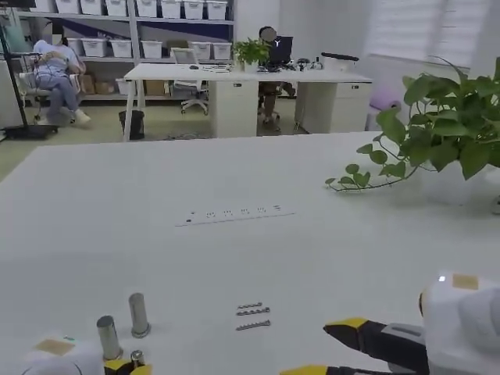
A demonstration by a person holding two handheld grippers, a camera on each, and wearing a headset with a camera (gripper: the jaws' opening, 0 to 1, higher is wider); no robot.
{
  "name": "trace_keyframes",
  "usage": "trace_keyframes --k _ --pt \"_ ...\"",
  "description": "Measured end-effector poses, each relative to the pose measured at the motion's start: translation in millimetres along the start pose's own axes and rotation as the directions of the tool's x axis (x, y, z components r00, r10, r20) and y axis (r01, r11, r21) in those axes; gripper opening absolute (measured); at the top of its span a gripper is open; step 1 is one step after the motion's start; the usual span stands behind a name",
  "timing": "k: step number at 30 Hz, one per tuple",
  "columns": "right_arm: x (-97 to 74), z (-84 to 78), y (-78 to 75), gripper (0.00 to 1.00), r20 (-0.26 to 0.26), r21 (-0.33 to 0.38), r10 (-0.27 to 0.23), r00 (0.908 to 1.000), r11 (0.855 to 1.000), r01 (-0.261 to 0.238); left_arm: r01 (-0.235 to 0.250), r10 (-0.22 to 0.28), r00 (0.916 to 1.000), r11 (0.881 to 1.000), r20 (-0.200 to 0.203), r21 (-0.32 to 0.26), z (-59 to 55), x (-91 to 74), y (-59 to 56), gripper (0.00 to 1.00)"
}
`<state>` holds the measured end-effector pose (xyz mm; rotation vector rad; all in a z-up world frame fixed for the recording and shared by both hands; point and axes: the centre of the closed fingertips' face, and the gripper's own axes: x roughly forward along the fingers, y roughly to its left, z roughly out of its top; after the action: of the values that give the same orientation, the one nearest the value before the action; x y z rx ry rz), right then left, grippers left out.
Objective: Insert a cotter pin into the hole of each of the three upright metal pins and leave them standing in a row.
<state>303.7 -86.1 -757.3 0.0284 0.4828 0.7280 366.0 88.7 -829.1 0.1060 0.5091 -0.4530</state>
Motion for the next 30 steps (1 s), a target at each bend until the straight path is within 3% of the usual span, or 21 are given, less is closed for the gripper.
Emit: trace_keyframes --k 5,13,22,30 --pt "0.6 0.8 0.3 0.58 -0.002 0.0 0.003 1.0 1.0 -0.003 -0.004 0.004 1.0 1.0 -0.009 0.007 0.3 1.2 -1.7 0.08" --pt "4.3 5.6 -5.3 0.58 -0.02 -0.022 0.011 0.9997 1.0 -0.011 0.006 -0.006 1.0 0.999 -0.008 0.033 3.7 0.7 -2.7 0.21" --pt "17.4 22.1 -22.6 0.5 -0.049 -0.053 0.025 0.9985 0.998 -0.027 0.067 -0.068 0.9976 0.995 0.013 0.069 16.2 -9.2 -8.4 0.4" --pt "37.5 31.5 -41.8 0.39 -0.093 -0.058 0.042 0.9948 0.997 -0.047 0.129 -0.131 0.9901 0.99 0.05 0.051 24.5 -20.0 -15.3 0.55"
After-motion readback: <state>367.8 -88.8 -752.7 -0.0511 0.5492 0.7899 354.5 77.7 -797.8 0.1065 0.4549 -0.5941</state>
